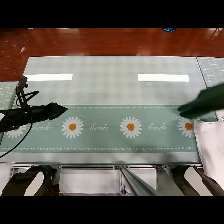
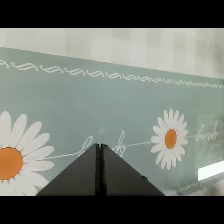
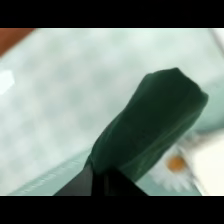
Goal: Fold the shirts.
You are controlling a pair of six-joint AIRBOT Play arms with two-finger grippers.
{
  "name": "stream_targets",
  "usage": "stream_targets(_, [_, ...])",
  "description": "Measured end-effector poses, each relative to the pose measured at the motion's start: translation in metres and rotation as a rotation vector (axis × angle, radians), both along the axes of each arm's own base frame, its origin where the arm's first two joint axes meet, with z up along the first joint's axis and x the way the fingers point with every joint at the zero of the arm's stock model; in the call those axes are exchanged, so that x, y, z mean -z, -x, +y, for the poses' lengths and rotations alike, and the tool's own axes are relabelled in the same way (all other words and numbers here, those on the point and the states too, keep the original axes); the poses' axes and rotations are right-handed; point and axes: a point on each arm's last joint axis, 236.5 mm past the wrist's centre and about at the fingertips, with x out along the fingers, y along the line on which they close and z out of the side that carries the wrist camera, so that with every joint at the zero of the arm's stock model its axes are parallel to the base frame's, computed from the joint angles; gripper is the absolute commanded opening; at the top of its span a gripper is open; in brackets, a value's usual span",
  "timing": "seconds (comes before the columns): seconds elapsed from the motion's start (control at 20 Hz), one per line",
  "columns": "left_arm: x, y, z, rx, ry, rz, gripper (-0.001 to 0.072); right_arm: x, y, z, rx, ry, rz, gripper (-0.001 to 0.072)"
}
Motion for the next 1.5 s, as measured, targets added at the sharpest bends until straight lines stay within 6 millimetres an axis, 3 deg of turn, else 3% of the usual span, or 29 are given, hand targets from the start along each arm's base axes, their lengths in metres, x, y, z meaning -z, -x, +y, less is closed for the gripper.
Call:
stream_targets(0.25, [-0.002,0.002,-0.017,0.069,-0.017,-0.043,0.0017,0.049,0.116,-0.056,0.346,0.032,0.249,0.0023])
stream_targets(0.4, [-0.003,0.001,-0.02,0.077,-0.024,-0.059,0.0017,0.081,0.178,-0.068,0.53,0.014,0.386,0.0027])
stream_targets(0.45, [-0.004,0.0,-0.021,0.078,-0.025,-0.064,0.0017,0.092,0.196,-0.067,0.577,0.002,0.438,0.018])
stream_targets(0.5, [-0.004,-0.001,-0.02,0.074,-0.027,-0.07,0.0018,0.103,0.212,-0.067,0.622,-0.006,0.491,0.041])
stream_targets(0.55, [-0.005,-0.003,-0.02,0.071,-0.028,-0.076,0.0018,0.114,0.228,-0.066,0.663,-0.016,0.547,0.0415])
stream_targets(0.65, [-0.005,-0.005,-0.019,0.063,-0.032,-0.085,0.0017,0.13,0.246,-0.065,0.707,-0.029,0.616,0.0414])
stream_targets(0.8, [-0.006,-0.02,-0.011,0.018,-0.045,-0.115,0.0017,0.141,0.252,-0.08,0.735,0.007,0.627,0.0363])
stream_targets(0.9, [-0.015,-0.041,-0.002,-0.025,-0.054,-0.145,0.0017,0.145,0.236,-0.098,0.719,0.026,0.564,0.0069])
stream_targets(1.0, [-0.04,-0.071,0.006,-0.058,-0.059,-0.197,0.0017,0.143,0.187,-0.116,0.638,0.004,0.393,0.0024])
stream_targets(1.15, [-0.115,-0.126,0.005,-0.037,-0.065,-0.332,0.0015,0.113,0.073,-0.122,0.394,-0.047,0.065,0.0024])
stream_targets(1.25, [-0.166,-0.157,-0.006,0.011,-0.115,-0.433,0.0016,0.085,-0.012,-0.088,0.148,-0.058,-0.092,0.0024])
stream_targets(1.35, [-0.196,-0.179,-0.021,0.041,-0.19,-0.487,0.0016,0.07,-0.085,-0.02,-0.138,-0.037,-0.167,0.0023])
stream_targets(1.45, [-0.192,-0.188,-0.032,0.069,-0.268,-0.468,0.0017,0.089,-0.123,0.044,-0.356,0.042,-0.108,0.0023])
stream_targets(1.5, [-0.175,-0.189,-0.034,0.089,-0.315,-0.42,0.0017,0.108,-0.131,0.067,-0.431,0.096,-0.038,0.0023])
